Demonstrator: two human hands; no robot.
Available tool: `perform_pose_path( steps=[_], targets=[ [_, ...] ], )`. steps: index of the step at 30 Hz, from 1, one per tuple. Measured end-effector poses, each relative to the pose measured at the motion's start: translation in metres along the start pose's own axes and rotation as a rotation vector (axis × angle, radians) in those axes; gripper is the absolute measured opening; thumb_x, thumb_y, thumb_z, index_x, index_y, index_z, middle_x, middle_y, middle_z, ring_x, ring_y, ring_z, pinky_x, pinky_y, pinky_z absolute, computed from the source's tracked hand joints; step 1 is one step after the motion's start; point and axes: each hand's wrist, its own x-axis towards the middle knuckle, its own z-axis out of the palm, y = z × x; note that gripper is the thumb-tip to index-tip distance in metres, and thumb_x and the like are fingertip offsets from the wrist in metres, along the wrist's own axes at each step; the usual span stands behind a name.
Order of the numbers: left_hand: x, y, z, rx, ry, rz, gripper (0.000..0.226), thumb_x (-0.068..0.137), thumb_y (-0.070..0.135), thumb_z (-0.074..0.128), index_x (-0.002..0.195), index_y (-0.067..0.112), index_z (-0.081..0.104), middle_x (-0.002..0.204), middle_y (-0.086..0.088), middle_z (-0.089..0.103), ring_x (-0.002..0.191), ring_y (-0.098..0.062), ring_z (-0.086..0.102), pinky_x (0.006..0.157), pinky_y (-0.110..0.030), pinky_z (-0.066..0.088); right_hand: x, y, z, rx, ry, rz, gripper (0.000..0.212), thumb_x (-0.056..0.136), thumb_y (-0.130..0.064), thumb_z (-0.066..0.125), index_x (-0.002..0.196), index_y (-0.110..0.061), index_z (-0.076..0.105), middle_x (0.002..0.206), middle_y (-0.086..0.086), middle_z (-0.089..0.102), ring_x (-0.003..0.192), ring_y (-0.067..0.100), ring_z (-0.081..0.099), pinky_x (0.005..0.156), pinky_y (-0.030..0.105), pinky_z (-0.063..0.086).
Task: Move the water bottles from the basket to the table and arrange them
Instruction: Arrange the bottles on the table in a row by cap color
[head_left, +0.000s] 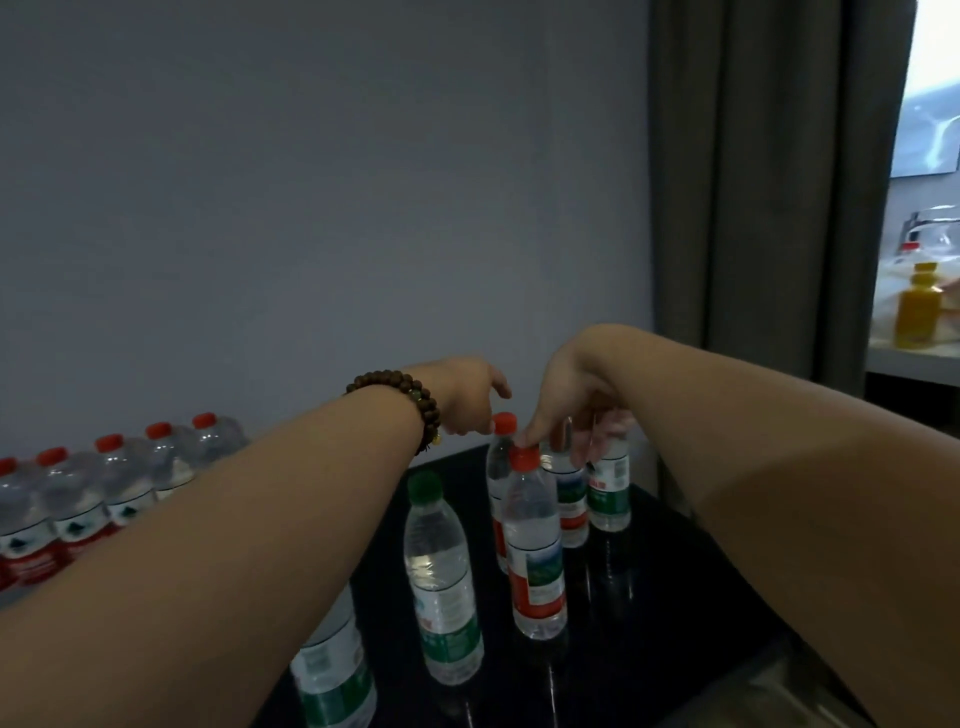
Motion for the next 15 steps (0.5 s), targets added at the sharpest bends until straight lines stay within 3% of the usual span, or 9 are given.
perform_pose_path(
  steps=[4,8,11,15],
  targets=[
    [0.016,0.001,0.007,0.038,-0.079,0.018,0.066,0.093,0.016,0.074,0.150,0.036,0.048,0.139,-0.001,0.061,0.089,-0.014,0.069,0.089,-0.037,0.062,0.015,0.001,0.011,0.021,-0.028,-0.016,0.061,0.089,-0.060,0.070,0.116,-0.007,0.060,0.086,0.011,0.077,0.073,0.020,0.071,0.047,0.022,0.052],
    [0.020,-0.001,0.014,-0.066,-0.036,0.035,0.044,0.086,0.031,0.083,0.127,0.028,0.065,0.115,0.001,0.071,0.090,-0.014,0.072,0.086,-0.036,0.063,0.028,-0.004,0.022,0.011,-0.041,-0.028,0.061,0.088,-0.062,0.068,0.110,-0.006,0.059,0.070,0.010,0.077,0.065,0.020,0.072,0.048,0.024,0.055],
    [0.016,-0.001,0.019,0.030,0.054,0.017,0.033,0.085,0.035,0.083,0.106,0.018,0.064,0.100,-0.001,0.070,0.087,-0.016,0.071,0.078,-0.032,0.061,0.030,-0.007,0.024,0.006,-0.030,-0.038,0.055,0.089,-0.058,0.071,0.107,-0.007,0.062,0.068,0.009,0.076,0.060,0.020,0.071,0.047,0.024,0.053],
    [0.008,-0.006,0.023,0.187,0.031,-0.047,0.040,0.091,0.030,0.078,0.119,0.009,0.058,0.115,-0.007,0.067,0.100,-0.023,0.071,0.075,-0.031,0.057,0.032,-0.015,0.023,0.010,0.012,-0.052,0.040,0.092,-0.043,0.075,0.108,-0.008,0.061,0.076,0.008,0.075,0.064,0.020,0.070,0.042,0.022,0.046]
  ],
)
